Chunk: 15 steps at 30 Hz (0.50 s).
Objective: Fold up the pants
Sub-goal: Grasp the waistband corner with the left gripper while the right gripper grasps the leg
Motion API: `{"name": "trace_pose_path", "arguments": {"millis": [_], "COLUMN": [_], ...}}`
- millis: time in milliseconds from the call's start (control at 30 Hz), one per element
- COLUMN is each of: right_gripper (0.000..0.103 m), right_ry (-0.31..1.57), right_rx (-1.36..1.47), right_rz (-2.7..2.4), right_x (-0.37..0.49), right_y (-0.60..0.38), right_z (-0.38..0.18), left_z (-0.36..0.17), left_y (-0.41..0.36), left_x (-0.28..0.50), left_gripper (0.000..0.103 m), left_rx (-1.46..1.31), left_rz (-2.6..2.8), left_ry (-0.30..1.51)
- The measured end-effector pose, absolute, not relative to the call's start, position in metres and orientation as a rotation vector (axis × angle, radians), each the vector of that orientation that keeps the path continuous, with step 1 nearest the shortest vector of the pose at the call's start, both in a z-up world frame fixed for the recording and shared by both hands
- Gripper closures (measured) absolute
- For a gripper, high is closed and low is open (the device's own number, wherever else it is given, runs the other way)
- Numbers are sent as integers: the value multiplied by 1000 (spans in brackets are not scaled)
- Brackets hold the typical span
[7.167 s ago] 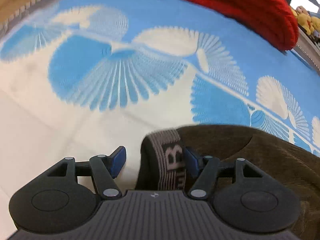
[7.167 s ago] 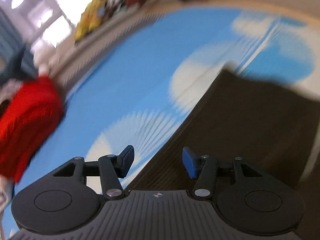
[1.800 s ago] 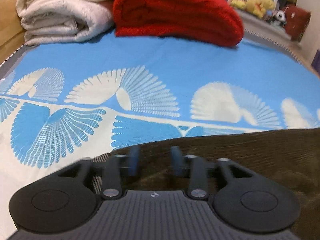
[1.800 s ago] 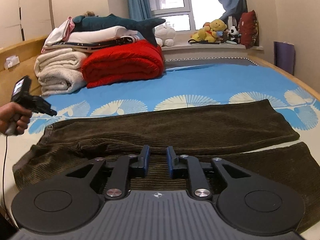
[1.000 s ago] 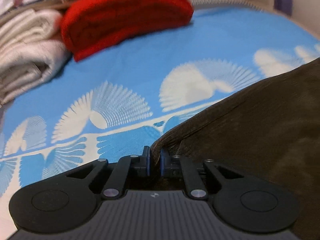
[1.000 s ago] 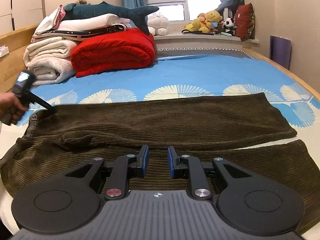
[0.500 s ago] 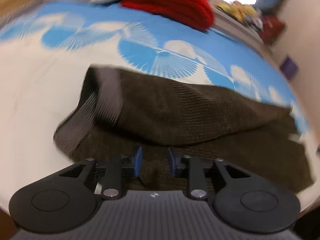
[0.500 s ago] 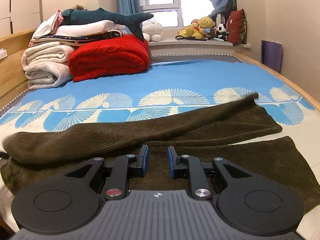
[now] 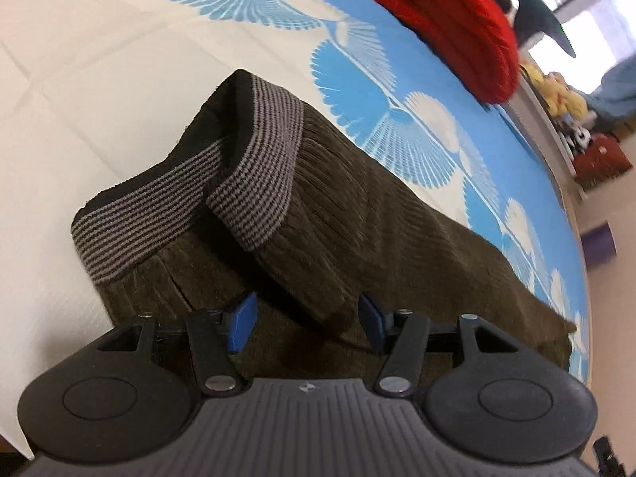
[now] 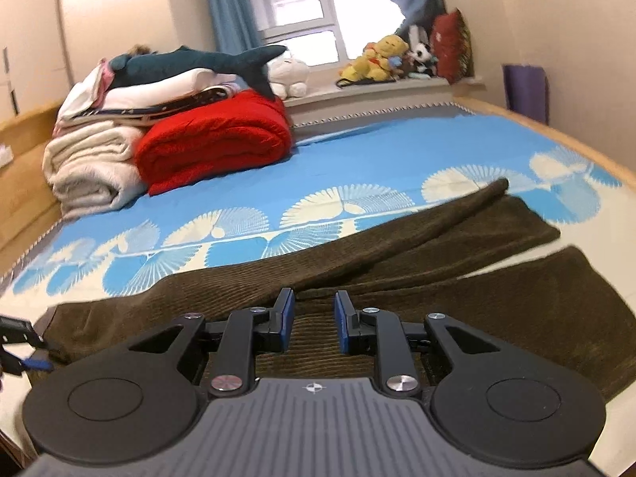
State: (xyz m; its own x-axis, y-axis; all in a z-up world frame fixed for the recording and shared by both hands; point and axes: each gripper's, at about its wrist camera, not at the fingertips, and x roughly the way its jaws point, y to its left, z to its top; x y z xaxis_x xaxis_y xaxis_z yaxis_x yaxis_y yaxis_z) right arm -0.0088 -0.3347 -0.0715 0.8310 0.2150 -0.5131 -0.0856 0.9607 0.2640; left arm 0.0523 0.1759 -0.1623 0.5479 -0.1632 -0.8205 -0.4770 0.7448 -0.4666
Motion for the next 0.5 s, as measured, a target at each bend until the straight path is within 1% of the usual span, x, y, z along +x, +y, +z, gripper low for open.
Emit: {"name": "trace_pose_path", "arguments": {"millis": [33,100,133,167,200,233,300,367,500], "right_gripper": [79,71,64,60,60,60,58,57,57], "right_ry": [584,617,630,637,639,638,641,641,664], "right_rx": [257,320,348,370,386,404,470,548,683], "right_rz": [158,150,137,123,111,96,50,0,-60], "right_x": [-3,10,19,29,40,53,80,105,157], "right_y": [-340,-354,-361,-368,-375,-383,-400,-417,-436], "right_z": [-74,-80,-82,-84,-85,-87,-94,-104,-134], "left_z": [-163,-162,-160,-158,-157,-157,-155,-152,-131], "left_y": [176,177,178,178,178,179,179,178,175], "left_x": [54,56,56,58,59,61,63,66,66], "left_gripper": [41,42,43,44,47,51,79,87,89], "left_rx": [-740,-726,-714,-698,-689,-686,-656,-617,-549], "left_rz": [214,234,242,247,249,246,248,253,269], "left_ry": [991,974,964,953,946,946,948,930,840]}}
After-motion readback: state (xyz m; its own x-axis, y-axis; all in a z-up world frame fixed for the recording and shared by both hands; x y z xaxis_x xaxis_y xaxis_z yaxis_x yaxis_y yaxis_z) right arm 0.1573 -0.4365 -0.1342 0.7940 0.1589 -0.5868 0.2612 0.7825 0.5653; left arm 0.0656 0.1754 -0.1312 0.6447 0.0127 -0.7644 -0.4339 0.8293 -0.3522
